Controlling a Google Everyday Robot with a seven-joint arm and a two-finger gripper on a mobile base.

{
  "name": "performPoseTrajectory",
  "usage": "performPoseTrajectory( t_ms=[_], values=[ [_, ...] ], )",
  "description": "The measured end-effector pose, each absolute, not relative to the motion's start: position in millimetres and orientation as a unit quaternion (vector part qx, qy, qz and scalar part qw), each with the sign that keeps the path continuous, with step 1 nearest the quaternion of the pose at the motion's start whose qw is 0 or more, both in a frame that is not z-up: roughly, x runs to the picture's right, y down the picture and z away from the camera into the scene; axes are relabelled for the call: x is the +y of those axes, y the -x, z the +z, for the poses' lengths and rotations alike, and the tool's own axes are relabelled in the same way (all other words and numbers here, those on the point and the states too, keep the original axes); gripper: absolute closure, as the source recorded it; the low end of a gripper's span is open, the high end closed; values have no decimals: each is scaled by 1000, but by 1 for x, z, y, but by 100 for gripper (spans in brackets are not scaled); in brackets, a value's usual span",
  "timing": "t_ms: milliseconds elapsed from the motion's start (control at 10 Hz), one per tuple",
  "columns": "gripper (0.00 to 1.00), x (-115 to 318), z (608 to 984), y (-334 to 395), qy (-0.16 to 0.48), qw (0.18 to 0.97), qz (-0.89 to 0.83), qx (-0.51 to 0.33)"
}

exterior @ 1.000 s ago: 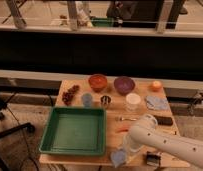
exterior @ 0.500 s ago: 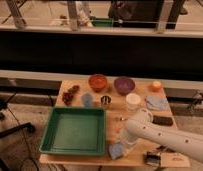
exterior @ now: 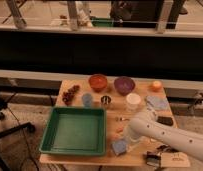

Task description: Wipe table surface with sponge

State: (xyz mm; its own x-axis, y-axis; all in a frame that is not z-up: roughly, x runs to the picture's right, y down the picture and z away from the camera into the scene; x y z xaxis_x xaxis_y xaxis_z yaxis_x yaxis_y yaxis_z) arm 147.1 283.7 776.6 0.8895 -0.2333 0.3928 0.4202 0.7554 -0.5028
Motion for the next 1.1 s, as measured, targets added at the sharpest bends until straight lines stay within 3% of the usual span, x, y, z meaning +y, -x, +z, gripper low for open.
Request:
performPoseTrajectory(
  t_ms=[1100],
  values=[
    [100, 293, 744, -186, 294, 934, -152, -137]
  ],
)
